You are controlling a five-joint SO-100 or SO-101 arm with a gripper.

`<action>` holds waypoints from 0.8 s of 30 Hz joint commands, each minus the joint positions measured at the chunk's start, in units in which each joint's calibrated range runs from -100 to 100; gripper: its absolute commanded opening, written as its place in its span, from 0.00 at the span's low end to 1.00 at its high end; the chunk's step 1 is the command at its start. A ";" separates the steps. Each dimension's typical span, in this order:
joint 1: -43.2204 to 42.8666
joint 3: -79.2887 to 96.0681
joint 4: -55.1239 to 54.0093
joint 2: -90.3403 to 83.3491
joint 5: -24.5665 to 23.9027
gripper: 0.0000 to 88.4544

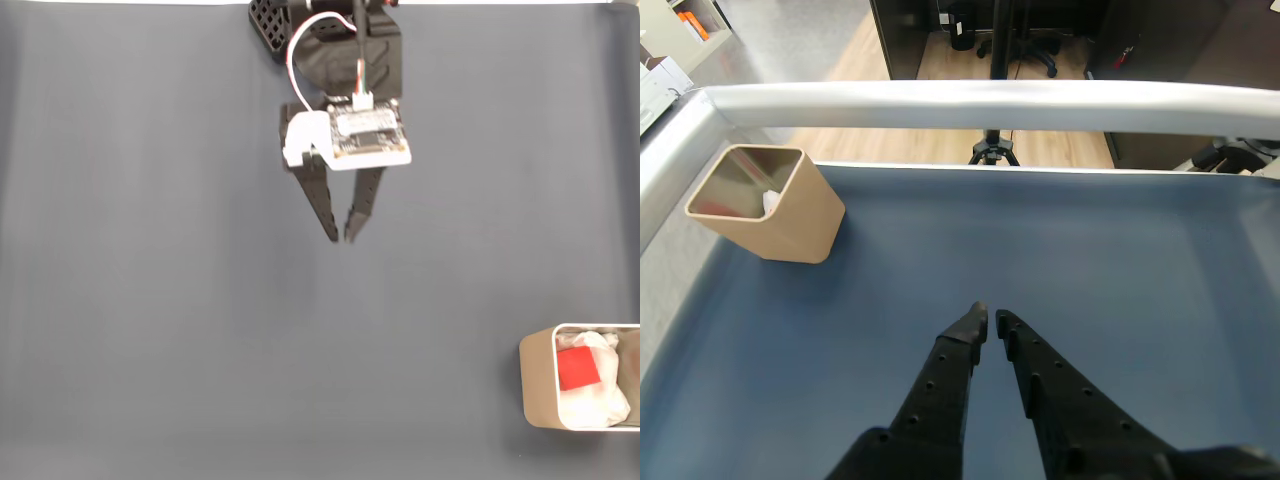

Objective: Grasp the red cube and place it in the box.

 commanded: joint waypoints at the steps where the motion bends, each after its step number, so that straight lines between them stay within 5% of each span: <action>1: 1.09 4.97 -1.41 -7.38 0.93 0.00; 24: 3.36 39.73 7.44 -37.89 1.71 0.00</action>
